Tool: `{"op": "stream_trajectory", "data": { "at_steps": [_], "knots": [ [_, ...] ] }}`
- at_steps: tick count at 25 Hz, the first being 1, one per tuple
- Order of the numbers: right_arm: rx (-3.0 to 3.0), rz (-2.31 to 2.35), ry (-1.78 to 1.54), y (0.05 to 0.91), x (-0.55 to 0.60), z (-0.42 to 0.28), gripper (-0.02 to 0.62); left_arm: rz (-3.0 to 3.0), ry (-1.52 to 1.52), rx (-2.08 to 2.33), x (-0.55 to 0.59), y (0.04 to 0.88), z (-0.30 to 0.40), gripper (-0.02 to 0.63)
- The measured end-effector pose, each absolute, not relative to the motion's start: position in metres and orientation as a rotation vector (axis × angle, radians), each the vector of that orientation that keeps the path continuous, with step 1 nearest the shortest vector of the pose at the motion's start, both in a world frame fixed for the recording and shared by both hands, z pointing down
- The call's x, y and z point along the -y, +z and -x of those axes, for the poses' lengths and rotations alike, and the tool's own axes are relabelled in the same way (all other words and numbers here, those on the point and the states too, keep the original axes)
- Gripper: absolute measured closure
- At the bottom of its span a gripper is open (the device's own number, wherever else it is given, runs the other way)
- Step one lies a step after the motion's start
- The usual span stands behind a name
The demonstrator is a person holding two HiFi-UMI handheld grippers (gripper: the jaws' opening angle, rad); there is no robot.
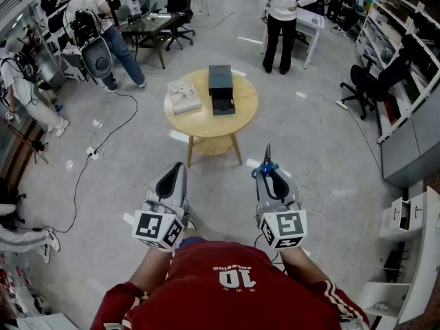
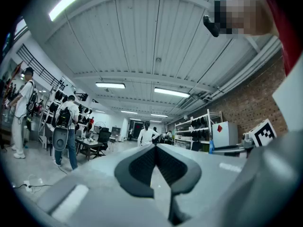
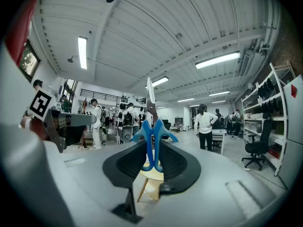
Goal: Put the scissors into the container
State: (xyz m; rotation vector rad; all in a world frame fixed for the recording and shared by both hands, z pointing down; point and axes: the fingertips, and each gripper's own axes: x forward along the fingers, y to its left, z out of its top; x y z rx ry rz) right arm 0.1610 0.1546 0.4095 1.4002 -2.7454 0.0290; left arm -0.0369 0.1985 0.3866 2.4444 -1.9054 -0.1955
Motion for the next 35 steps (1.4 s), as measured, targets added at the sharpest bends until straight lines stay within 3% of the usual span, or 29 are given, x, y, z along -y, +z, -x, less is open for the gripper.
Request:
{"op": "stream_trajectory", "data": {
  "at_steps": [35],
  "knots": [
    [2.746,-1.398,0.143,0.410,-0.141,-0.176,0.520,-2.503,-0.167,1.819,-0.171,0.385,0.009,0.604]
  ]
}}
